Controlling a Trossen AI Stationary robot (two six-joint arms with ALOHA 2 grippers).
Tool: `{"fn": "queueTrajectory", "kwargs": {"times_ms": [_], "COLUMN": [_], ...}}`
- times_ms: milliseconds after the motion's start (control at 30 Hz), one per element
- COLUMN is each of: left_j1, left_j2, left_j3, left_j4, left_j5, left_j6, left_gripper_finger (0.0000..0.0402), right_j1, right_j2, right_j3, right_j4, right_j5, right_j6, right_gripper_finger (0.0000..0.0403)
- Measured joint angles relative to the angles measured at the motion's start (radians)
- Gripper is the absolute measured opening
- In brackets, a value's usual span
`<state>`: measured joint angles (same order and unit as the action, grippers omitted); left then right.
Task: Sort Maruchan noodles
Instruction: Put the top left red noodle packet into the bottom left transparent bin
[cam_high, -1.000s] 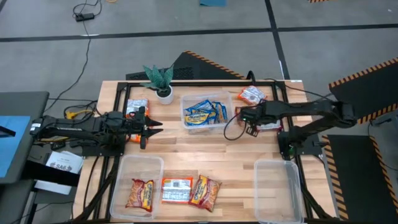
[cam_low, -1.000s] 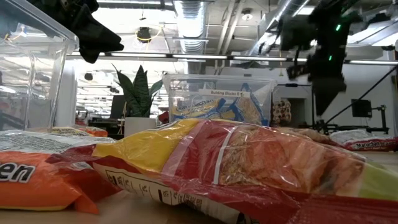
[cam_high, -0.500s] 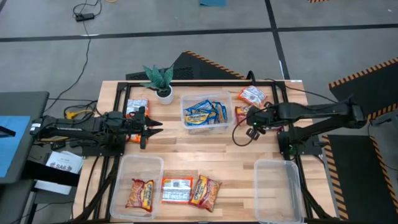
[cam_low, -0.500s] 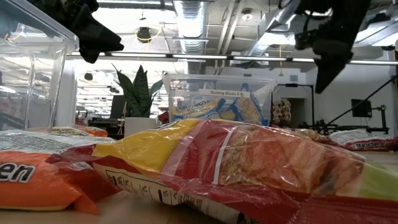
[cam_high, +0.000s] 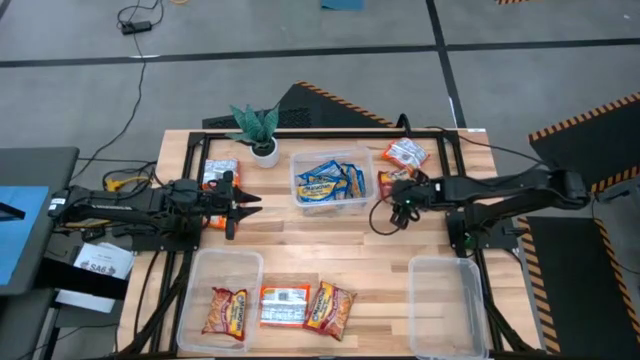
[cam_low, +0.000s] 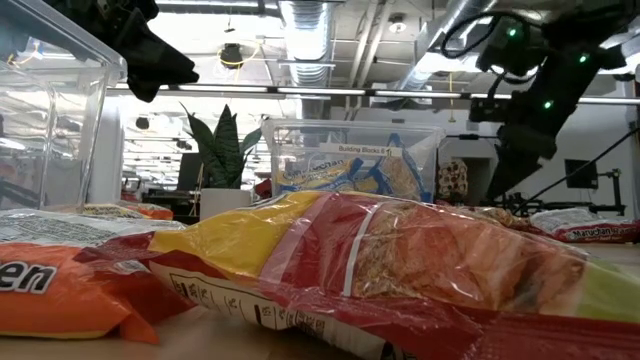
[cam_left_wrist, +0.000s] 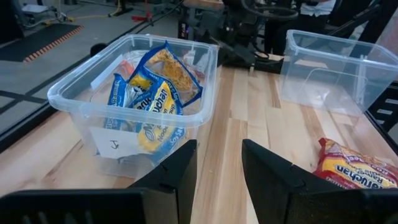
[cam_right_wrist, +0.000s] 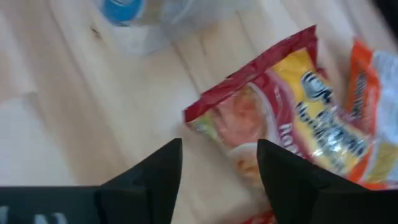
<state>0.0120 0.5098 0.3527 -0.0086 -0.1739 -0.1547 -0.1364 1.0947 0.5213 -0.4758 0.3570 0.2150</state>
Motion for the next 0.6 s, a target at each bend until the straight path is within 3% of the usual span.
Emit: {"fn": "queueTrajectory", "kwargs": {"times_ms": [267, 600], "left_j1": [0.000, 0.000], "left_j2": [0.000, 0.000], "left_j3": [0.000, 0.000], "left_j4": [0.000, -0.001], "left_j5": [-0.022, -0.022], "left_j6": [0.001, 0.001], "left_gripper_finger": [0.0114, 0.0114], "right_j1": [-0.047, -0.095], "right_j2": [0.087, 0.259], "right_j3": [0.001, 0.005], "right_j4": [0.051, 0.080], "right_j5": [0.038, 0.065], "right_j6": [-0.184, -0.298], "right_gripper_finger": [0.0239, 0.0233]}}
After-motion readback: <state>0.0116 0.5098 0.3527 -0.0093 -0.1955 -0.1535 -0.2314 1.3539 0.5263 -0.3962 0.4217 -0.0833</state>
